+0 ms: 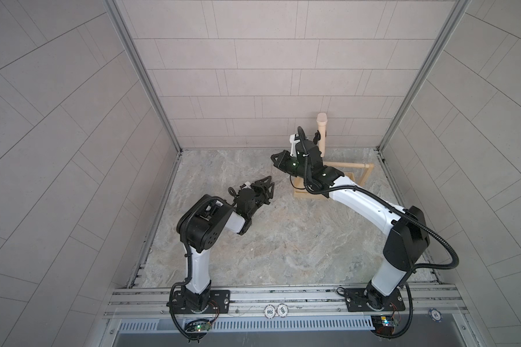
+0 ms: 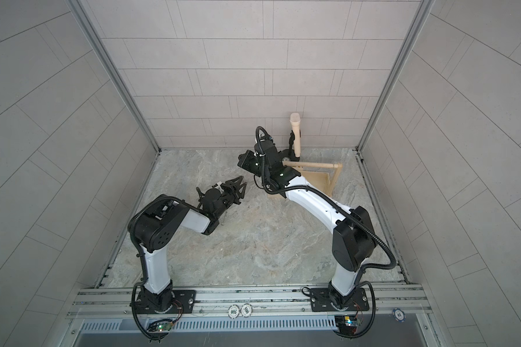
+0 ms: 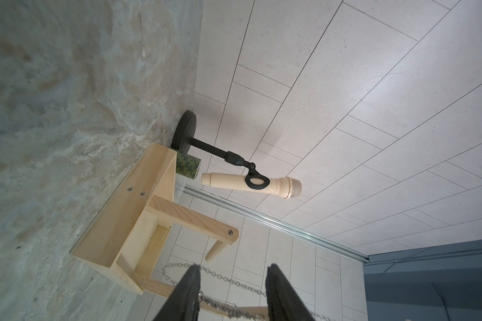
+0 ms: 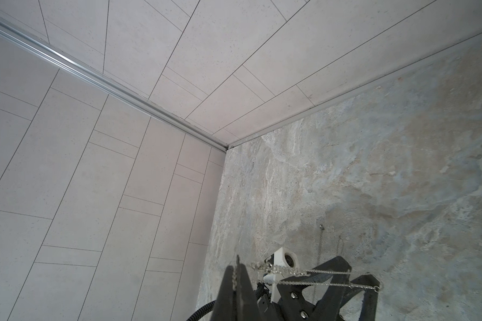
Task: Take the necklace off the jewelry display stand
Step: Place the necklace at the center of the board.
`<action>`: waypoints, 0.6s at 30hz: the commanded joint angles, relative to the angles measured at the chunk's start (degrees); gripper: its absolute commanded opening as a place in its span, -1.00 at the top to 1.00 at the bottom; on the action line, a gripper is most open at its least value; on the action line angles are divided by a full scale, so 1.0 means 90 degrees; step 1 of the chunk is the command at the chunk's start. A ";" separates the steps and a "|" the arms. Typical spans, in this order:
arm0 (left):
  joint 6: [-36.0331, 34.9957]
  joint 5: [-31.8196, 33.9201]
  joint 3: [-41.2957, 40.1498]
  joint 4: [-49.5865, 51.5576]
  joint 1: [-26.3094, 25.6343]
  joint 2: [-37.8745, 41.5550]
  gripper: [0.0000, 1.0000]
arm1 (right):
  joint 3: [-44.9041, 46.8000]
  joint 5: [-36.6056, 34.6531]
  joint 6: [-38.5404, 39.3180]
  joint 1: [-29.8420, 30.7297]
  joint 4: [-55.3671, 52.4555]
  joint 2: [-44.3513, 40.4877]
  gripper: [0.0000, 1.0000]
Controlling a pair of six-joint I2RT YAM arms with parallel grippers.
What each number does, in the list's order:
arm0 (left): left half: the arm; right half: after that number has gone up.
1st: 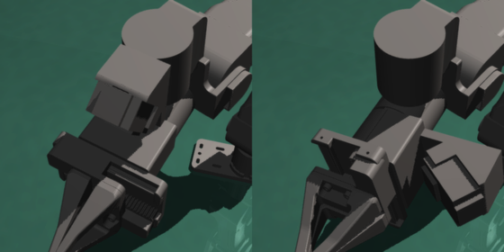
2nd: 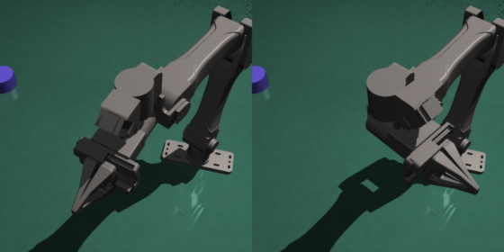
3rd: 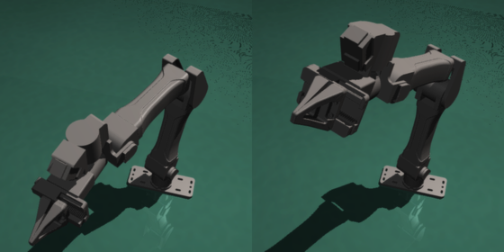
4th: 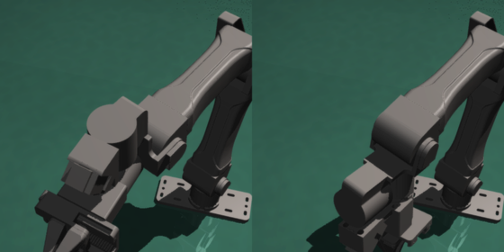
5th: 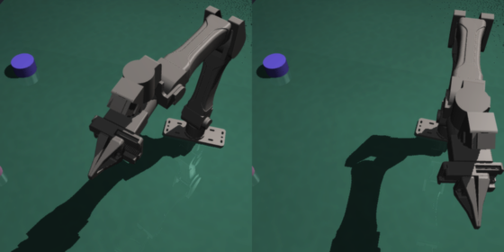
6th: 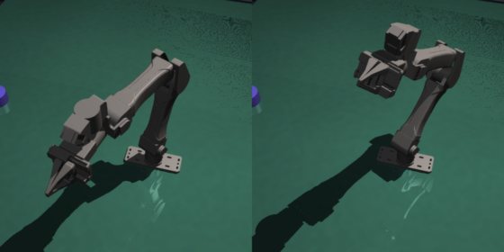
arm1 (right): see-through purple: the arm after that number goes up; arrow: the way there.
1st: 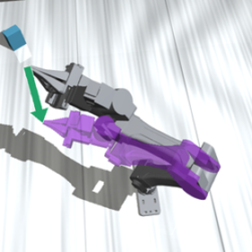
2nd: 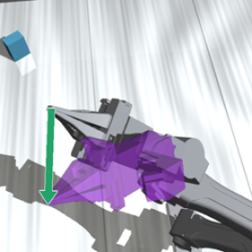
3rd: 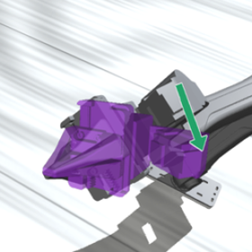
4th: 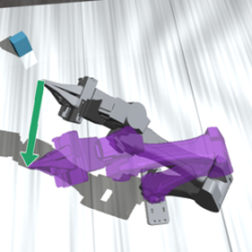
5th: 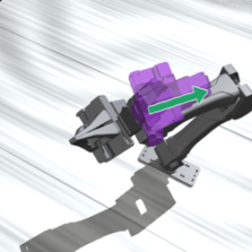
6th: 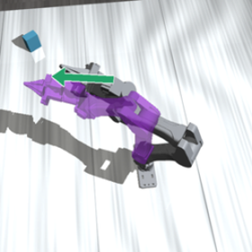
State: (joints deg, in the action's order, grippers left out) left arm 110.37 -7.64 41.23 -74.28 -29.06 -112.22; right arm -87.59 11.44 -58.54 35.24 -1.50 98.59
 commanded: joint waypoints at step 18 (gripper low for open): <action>0.0124 0.0004 0.0012 -0.0223 0.0046 0.0035 0.27 | 0.0264 0.0007 -0.0029 0.0034 0.0069 -0.0259 1.00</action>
State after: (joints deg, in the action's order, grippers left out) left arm 110.61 -7.55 41.23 -74.28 -28.93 -112.22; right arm -85.62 11.62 -58.54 35.24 -1.52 98.56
